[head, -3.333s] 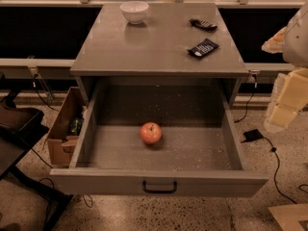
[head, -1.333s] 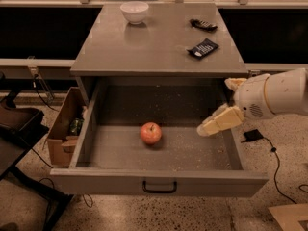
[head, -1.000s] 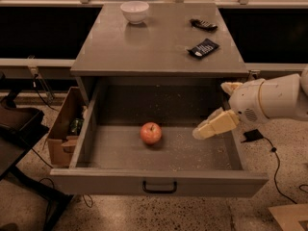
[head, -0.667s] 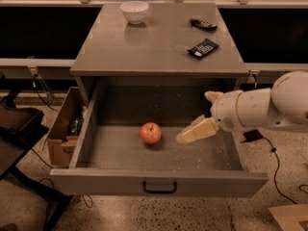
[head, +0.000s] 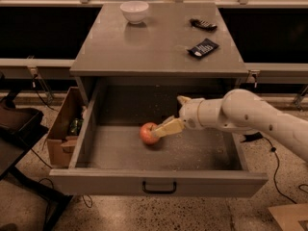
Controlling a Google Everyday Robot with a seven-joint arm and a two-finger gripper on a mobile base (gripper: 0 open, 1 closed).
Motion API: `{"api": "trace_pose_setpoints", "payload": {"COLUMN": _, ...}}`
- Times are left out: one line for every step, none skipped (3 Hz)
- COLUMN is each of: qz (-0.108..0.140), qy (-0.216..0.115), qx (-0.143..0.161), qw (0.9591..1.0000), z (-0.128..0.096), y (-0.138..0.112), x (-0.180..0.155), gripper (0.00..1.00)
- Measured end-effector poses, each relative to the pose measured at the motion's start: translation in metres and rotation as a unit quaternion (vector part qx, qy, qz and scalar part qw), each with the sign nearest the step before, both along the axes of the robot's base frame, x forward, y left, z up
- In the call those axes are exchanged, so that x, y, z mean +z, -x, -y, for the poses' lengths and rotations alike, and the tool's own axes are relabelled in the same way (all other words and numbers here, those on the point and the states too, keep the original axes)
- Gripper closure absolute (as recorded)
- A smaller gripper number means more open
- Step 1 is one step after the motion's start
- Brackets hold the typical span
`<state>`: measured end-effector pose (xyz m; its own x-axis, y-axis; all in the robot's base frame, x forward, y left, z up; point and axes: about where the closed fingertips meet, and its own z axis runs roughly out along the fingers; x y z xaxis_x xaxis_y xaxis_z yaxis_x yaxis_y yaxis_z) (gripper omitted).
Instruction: Pick apple from top drawer and place on counter
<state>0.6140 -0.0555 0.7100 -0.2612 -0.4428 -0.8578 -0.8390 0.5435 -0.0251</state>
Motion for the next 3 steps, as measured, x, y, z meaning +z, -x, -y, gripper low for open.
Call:
{"api": "trace_pose_setpoints", "payload": {"qz": -0.006, "qy": -0.011, "qx": 0.009, "qw": 0.9999, "z": -0.015, "y": -0.014, "x": -0.026, "gripper": 0.0}}
{"api": "trace_pose_setpoints", "payload": {"qz": -0.016, "qy": -0.023, "qx": 0.026, "qw": 0.9993, "z": -0.04, "y": -0.005, "x": -0.042, "gripper": 0.0}}
{"api": "trace_pose_setpoints", "payload": {"qz": -0.039, "qy": -0.04, "qx": 0.031, "qw": 0.9979, "z": -0.063, "y": 0.006, "x": -0.066, "gripper": 0.13}}
